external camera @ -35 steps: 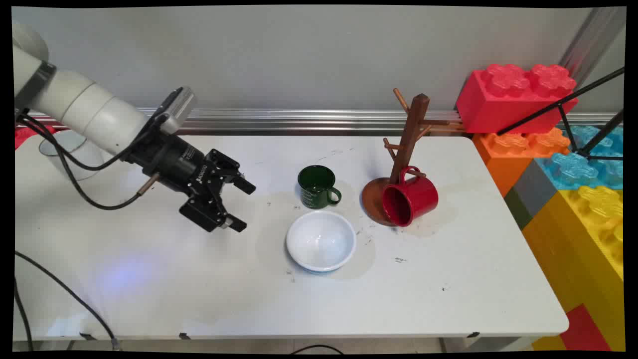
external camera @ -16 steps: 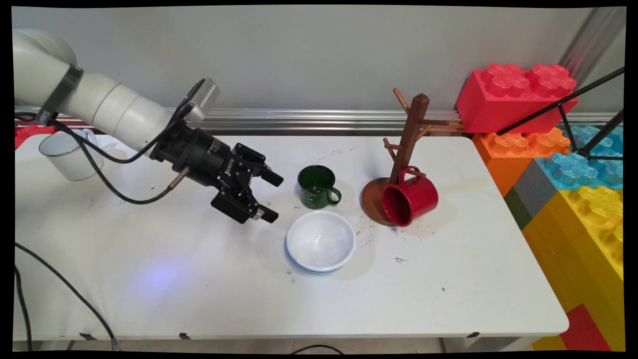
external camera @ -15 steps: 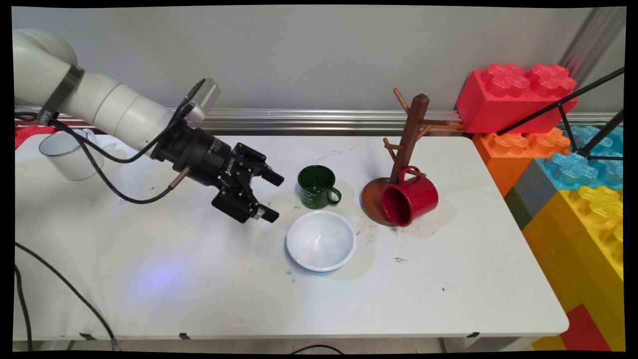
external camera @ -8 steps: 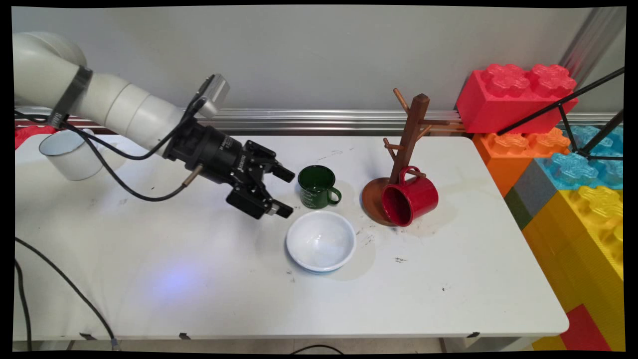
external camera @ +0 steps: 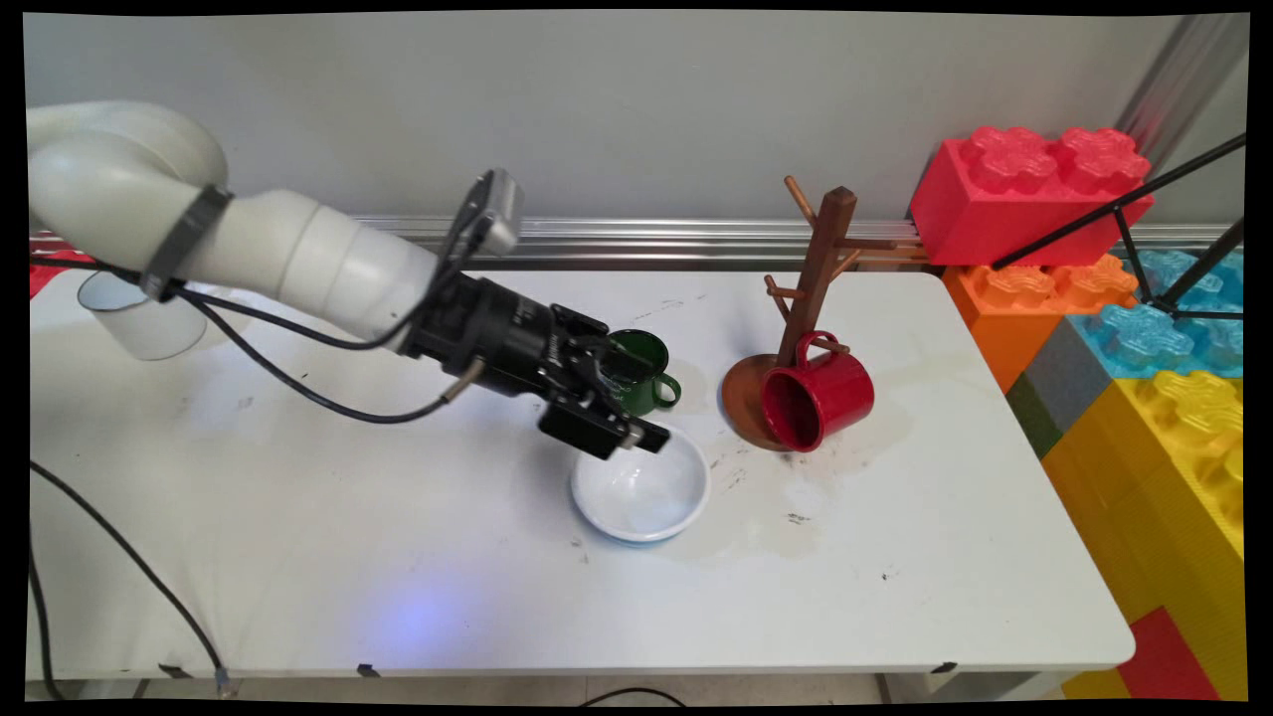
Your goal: Pick up the red mug from the rack
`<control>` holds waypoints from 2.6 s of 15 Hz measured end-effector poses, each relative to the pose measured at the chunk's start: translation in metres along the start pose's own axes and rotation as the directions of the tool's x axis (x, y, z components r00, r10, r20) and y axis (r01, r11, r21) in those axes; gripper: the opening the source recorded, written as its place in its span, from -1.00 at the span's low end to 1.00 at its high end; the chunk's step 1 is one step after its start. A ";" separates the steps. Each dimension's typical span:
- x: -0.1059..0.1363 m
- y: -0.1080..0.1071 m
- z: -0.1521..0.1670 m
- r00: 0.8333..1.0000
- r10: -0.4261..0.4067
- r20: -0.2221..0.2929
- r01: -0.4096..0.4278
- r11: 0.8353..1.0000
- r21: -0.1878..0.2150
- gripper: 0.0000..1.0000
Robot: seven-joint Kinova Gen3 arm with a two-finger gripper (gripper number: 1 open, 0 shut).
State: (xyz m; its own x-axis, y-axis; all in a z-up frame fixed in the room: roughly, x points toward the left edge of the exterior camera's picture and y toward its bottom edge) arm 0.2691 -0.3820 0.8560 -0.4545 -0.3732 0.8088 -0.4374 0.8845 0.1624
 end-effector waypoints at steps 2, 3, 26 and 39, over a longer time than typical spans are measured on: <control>0.000 0.007 0.011 1.000 -0.021 -0.005 0.021 1.000 0.015 1.00; 0.001 0.010 0.018 0.999 -0.033 -0.008 0.033 0.999 0.025 1.00; 0.006 0.040 0.138 0.976 -0.204 -0.074 0.211 0.970 0.121 1.00; 0.007 0.029 0.184 0.949 -0.302 -0.091 0.314 0.932 0.181 1.00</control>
State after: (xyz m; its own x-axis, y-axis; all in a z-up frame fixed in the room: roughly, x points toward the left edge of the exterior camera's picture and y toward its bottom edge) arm 0.1103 -0.4109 0.7621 -0.2284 -0.5961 0.7697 -0.6912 0.6561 0.3030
